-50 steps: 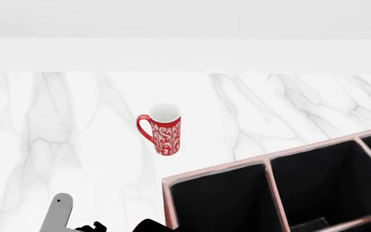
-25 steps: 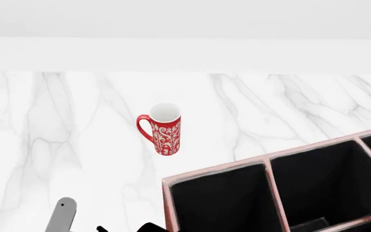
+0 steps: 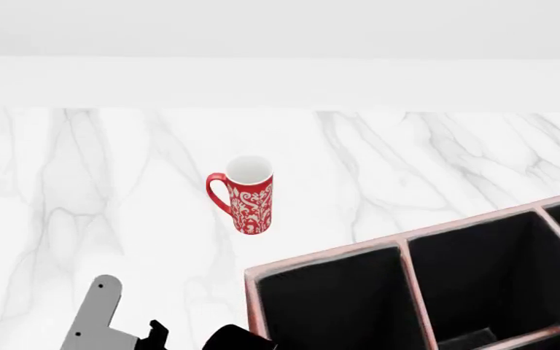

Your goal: Pick up the book and place it in the right compartment of the caddy.

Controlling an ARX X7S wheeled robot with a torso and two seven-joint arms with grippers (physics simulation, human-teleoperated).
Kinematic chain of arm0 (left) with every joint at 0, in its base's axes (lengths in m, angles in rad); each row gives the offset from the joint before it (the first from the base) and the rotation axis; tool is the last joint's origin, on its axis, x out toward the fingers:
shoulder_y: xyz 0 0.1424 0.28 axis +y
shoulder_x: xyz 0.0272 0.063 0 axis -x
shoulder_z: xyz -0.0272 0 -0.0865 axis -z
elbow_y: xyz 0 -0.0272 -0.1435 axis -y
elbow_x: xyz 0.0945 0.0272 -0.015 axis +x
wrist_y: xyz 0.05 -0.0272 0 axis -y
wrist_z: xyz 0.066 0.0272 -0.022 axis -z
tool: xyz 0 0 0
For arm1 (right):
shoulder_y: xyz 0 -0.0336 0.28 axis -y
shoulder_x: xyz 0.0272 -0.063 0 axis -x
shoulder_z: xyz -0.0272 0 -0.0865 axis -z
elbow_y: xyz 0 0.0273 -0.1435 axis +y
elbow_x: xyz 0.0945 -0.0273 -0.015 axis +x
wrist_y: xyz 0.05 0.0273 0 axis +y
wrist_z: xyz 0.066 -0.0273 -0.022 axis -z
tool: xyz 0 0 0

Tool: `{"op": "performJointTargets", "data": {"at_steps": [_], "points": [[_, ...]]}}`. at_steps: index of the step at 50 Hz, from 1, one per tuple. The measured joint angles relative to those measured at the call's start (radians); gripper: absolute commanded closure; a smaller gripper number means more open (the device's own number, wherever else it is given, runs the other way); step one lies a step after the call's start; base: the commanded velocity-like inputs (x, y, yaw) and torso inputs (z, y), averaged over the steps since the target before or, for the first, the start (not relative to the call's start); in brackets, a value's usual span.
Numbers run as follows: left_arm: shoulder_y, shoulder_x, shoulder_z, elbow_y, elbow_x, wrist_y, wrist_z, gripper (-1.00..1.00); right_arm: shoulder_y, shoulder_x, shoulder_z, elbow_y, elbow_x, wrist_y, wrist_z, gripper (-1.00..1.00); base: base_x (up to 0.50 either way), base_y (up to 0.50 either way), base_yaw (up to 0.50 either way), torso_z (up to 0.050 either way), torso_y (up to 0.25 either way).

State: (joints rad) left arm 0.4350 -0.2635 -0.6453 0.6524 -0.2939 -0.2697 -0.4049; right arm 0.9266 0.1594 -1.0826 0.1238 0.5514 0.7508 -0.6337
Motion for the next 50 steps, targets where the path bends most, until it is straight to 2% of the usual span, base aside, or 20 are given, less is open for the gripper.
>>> {"op": "performJointTargets", "data": {"at_steps": [32,50], "points": [[0.001,-0.006,-0.004,0.005,-0.01,-0.001,-0.004,-1.0,0.121,0.031,0.224,-0.204,0.178,0.234,0.203,1.0,0.0,0.0,0.0,0.0,0.001],[0.006,-0.008,-0.005,0.006,-0.015,0.004,-0.005,-1.0,0.261,-0.001,0.41,-0.17,0.304,0.402,0.353,1.0,0.0,0.0,0.0,0.0,0.001]]}}
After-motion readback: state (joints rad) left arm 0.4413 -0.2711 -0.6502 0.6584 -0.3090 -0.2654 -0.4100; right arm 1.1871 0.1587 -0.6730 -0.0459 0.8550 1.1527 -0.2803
